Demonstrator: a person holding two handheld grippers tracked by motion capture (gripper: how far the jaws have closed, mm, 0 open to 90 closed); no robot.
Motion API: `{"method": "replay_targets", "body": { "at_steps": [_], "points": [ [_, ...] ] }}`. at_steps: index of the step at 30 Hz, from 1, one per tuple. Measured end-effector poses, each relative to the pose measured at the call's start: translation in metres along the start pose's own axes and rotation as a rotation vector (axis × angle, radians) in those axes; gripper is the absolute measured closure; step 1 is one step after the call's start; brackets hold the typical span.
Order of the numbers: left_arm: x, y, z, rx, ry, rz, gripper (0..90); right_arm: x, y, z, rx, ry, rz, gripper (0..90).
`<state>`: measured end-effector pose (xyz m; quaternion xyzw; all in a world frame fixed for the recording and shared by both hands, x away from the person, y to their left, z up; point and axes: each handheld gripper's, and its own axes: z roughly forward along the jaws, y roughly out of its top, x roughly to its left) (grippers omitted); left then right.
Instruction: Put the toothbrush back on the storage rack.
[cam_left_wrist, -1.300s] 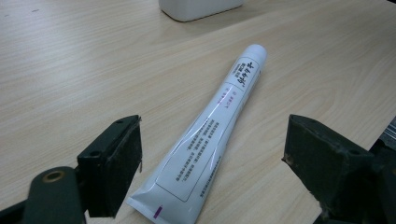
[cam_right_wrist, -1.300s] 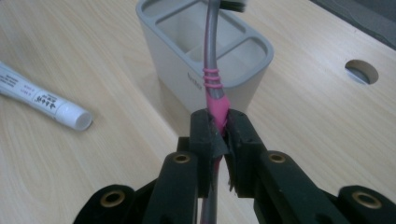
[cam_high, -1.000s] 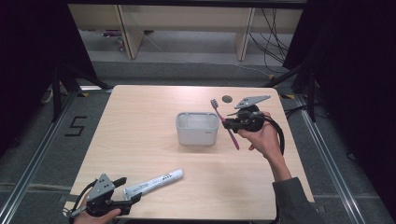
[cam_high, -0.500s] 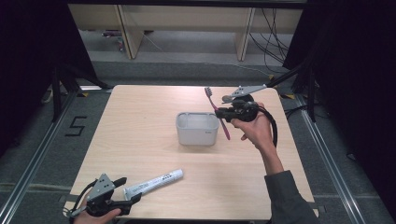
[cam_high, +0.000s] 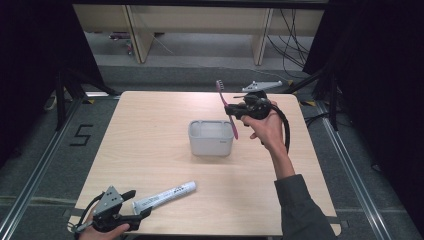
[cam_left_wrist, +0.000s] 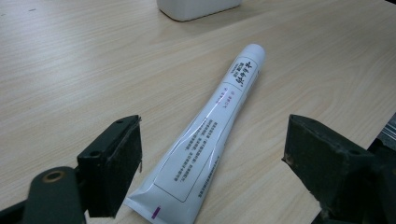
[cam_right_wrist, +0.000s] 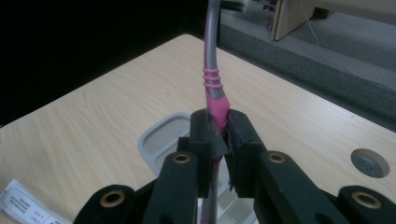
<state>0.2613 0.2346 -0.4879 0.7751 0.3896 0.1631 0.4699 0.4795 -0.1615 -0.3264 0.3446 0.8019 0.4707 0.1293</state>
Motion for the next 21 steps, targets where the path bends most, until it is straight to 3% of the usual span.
{"method": "replay_targets", "body": {
  "at_steps": [4,5,11,12,16,21],
  "points": [
    [0.001,0.000,0.000,0.005,0.004,-0.005,18.8,-0.003,0.003,0.002,-0.021,-0.008,-0.011,82.3],
    [0.000,0.000,0.000,0.007,0.004,-0.003,18.8,-0.005,0.004,0.004,-0.034,-0.003,0.011,82.2],
    [0.001,0.000,0.000,0.006,0.001,-0.004,18.7,-0.014,0.003,0.012,-0.044,-0.021,0.011,82.2],
    [0.000,0.000,0.000,-0.005,-0.002,-0.010,18.7,-0.017,0.003,0.015,-0.050,-0.022,0.039,82.3],
    [0.000,0.000,0.000,0.001,0.000,-0.011,18.7,-0.021,0.002,0.019,-0.049,-0.025,0.075,82.3],
    [0.000,0.000,0.000,-0.001,0.001,-0.009,18.7,-0.026,0.000,0.027,-0.064,-0.036,0.065,82.3]
  ]
}}
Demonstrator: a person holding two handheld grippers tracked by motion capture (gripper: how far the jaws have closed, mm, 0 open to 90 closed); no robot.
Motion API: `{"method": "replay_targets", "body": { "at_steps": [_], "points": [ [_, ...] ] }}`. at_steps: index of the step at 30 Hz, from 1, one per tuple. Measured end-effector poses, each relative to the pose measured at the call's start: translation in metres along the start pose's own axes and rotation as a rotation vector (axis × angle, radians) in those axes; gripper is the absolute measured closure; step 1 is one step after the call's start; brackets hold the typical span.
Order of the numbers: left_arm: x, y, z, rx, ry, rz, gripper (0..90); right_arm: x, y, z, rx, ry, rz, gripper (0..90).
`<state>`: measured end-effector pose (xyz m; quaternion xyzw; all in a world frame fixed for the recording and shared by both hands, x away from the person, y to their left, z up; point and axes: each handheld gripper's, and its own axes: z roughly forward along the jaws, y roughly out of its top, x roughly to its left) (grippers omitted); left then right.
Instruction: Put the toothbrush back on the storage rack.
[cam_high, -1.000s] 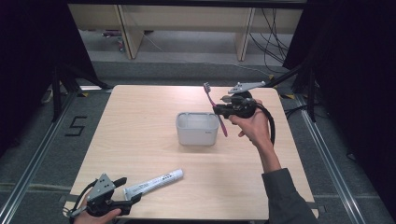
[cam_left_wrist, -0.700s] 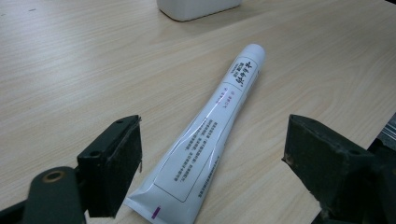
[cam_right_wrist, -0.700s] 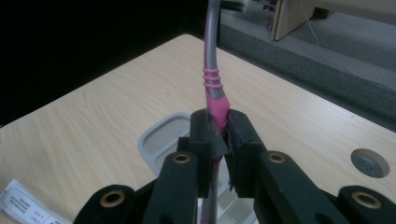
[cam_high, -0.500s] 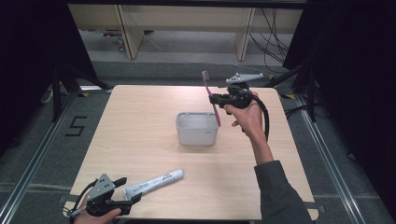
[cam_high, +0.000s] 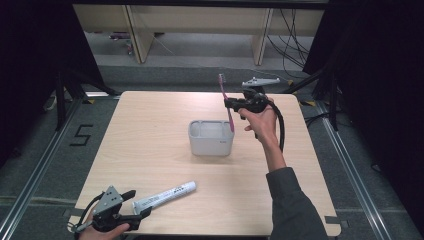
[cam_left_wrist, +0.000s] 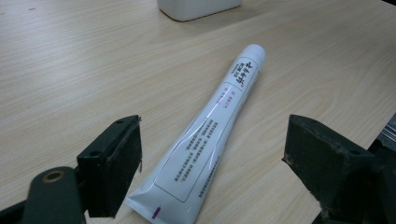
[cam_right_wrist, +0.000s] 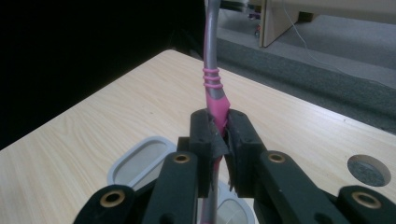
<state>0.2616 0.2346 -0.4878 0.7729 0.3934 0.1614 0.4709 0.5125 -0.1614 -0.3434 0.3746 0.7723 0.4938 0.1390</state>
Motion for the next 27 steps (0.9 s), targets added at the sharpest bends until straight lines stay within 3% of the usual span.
{"method": "replay_targets", "body": {
  "at_steps": [5,6,8,10,11,14,17,18,19,21,26,27],
  "points": [
    [0.000,0.000,0.000,-0.003,-0.004,0.001,18.7,0.000,-0.002,0.006,-0.003,-0.010,0.024,82.3],
    [0.000,0.000,0.000,-0.003,-0.004,0.001,18.7,-0.001,-0.002,0.008,-0.014,-0.023,0.001,82.3],
    [0.000,0.000,0.000,-0.006,-0.004,0.002,18.7,0.000,-0.003,0.009,-0.004,-0.016,0.020,82.2],
    [0.000,0.000,0.000,0.001,-0.004,0.006,18.7,-0.002,-0.004,0.011,-0.003,-0.024,0.008,82.2],
    [0.000,0.000,0.000,0.003,-0.005,0.009,18.7,-0.001,-0.006,0.014,-0.005,-0.021,0.029,82.2],
    [-0.001,0.001,0.001,0.000,-0.001,0.008,18.7,-0.003,-0.009,0.018,-0.003,-0.010,0.016,82.2],
    [-0.002,0.001,0.001,0.006,0.000,0.000,18.6,-0.004,-0.016,0.022,0.004,-0.018,0.049,82.2],
    [-0.002,0.001,0.001,0.006,0.000,0.000,18.6,-0.007,-0.017,0.023,-0.002,-0.020,0.019,82.2],
    [-0.001,0.001,0.000,0.012,0.001,0.007,18.6,-0.006,-0.019,0.024,-0.004,-0.017,0.047,82.2],
    [-0.001,0.000,0.000,0.006,-0.005,0.010,18.6,-0.007,-0.020,0.026,-0.005,-0.018,0.025,82.2],
    [-0.002,0.001,0.001,0.007,-0.011,0.012,18.6,-0.004,-0.025,0.030,0.005,-0.020,0.046,82.2],
    [-0.002,0.001,0.001,0.007,-0.011,0.012,18.5,-0.006,-0.027,0.031,-0.005,-0.022,0.024,82.2]
  ]
}}
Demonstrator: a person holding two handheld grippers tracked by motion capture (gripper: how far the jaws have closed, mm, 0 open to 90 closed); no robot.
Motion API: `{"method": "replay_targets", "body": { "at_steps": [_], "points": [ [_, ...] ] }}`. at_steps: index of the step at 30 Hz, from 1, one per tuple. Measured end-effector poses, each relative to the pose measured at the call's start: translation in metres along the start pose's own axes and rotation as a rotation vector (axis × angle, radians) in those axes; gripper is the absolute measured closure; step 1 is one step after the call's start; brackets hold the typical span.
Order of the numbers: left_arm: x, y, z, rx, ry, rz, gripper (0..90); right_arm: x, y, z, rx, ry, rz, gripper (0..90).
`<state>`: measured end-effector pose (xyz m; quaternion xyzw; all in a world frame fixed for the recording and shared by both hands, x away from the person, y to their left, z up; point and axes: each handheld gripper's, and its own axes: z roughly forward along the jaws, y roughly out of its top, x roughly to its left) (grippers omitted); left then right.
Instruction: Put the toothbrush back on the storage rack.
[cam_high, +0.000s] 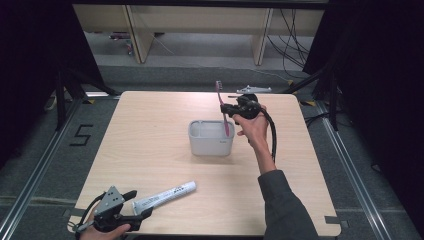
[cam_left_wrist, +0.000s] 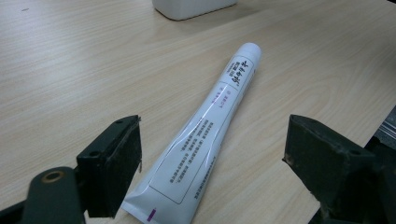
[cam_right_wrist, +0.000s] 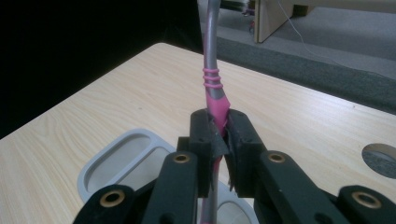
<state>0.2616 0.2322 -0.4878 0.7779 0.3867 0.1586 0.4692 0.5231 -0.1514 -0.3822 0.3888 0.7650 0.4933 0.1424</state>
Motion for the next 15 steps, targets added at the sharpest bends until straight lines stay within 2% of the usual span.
{"method": "replay_targets", "body": {
  "at_steps": [2,4,5,7,9,13,14,15],
  "points": [
    [0.000,0.000,0.000,-0.006,0.001,-0.009,18.5,0.001,-0.002,0.000,0.001,-0.003,0.018,82.2],
    [0.001,0.000,-0.001,0.008,0.004,0.002,18.5,-0.001,-0.006,0.001,-0.005,-0.003,0.002,82.2],
    [0.000,0.000,0.000,0.002,0.004,-0.005,18.5,-0.001,-0.006,0.001,-0.005,-0.003,0.002,82.2],
    [0.000,0.000,0.000,-0.003,0.003,-0.009,18.5,-0.001,-0.009,0.001,-0.004,-0.003,0.020,82.1],
    [0.000,0.000,0.000,0.009,0.002,0.002,18.5,-0.002,-0.013,0.003,0.005,-0.005,0.001,82.2],
    [0.000,0.000,0.000,0.001,0.001,-0.006,18.5,-0.003,-0.016,0.003,-0.001,-0.013,-0.010,82.2],
    [0.000,0.000,0.000,0.001,0.001,-0.006,18.5,-0.002,-0.018,0.003,0.001,-0.015,0.008,82.2],
    [0.000,0.000,0.000,0.001,0.002,-0.006,18.5,-0.002,-0.018,0.004,0.004,-0.013,0.003,82.2]
  ]
}}
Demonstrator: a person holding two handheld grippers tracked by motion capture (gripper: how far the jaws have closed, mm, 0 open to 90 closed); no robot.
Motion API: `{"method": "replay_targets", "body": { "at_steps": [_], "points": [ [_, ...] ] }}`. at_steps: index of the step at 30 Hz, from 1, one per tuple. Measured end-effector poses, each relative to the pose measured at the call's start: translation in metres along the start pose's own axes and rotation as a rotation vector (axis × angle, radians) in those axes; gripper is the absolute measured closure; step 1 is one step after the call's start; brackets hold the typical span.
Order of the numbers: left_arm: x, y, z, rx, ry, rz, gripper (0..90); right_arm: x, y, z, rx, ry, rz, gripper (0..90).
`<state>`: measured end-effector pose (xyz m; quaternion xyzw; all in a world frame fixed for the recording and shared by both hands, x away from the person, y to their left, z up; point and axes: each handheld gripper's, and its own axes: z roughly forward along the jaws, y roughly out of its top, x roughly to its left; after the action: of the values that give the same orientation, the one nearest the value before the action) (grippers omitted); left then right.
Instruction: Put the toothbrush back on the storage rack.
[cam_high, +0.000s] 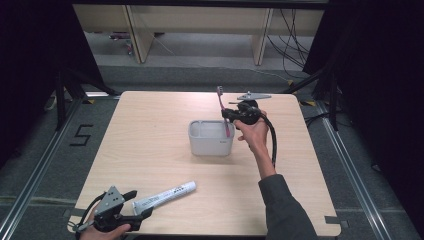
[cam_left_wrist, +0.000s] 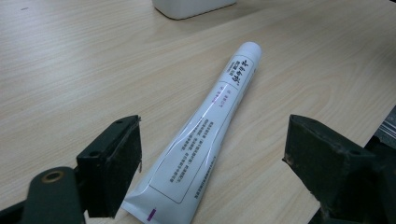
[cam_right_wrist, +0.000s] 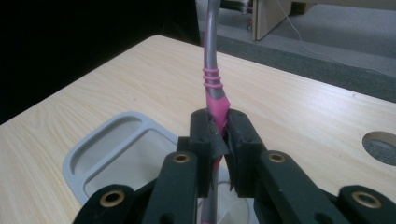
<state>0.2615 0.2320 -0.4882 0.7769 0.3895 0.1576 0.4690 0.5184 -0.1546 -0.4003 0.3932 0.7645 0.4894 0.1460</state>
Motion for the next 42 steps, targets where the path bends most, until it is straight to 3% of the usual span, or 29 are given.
{"method": "replay_targets", "body": {
  "at_steps": [3,6,13,16,19,20,21,31,36,37,39,42],
  "points": [
    [0.000,0.000,0.000,0.000,0.001,0.001,18.5,-0.001,-0.003,0.001,-0.002,0.003,-0.009,82.2],
    [0.001,0.000,-0.001,0.004,0.001,0.007,18.5,0.000,-0.004,0.001,0.007,0.008,0.014,82.2],
    [0.000,0.000,0.000,0.006,-0.003,0.006,18.4,-0.002,-0.009,0.003,-0.005,0.005,-0.018,82.1],
    [0.000,0.000,0.000,0.001,-0.007,0.008,18.4,0.000,-0.010,0.002,0.011,-0.002,0.008,82.0],
    [0.000,0.000,0.000,0.000,-0.007,0.008,18.4,-0.001,-0.010,0.003,0.004,0.003,-0.033,82.0],
    [-0.001,0.000,0.000,-0.006,-0.010,0.002,18.4,0.002,-0.010,0.003,0.011,0.000,-0.006,82.0],
    [-0.001,0.000,0.001,-0.005,-0.009,0.002,18.4,0.000,-0.010,0.003,0.010,-0.002,-0.029,82.0],
    [-0.001,0.000,0.000,0.004,-0.007,0.002,18.4,0.002,-0.011,0.004,0.026,-0.001,-0.022,81.8],
    [0.000,0.000,0.000,0.000,-0.009,0.011,18.4,0.002,-0.012,0.006,0.031,-0.012,-0.058,81.8],
    [0.000,0.000,0.000,-0.001,-0.010,0.009,18.4,0.001,-0.013,0.005,0.028,-0.033,-0.069,81.8],
    [-0.001,-0.001,0.000,-0.001,-0.011,0.006,18.4,0.003,-0.015,0.005,0.041,-0.024,-0.046,81.8],
    [-0.001,0.000,0.000,-0.009,-0.010,0.005,18.4,0.001,-0.016,0.006,0.034,-0.020,-0.053,81.6]
  ]
}}
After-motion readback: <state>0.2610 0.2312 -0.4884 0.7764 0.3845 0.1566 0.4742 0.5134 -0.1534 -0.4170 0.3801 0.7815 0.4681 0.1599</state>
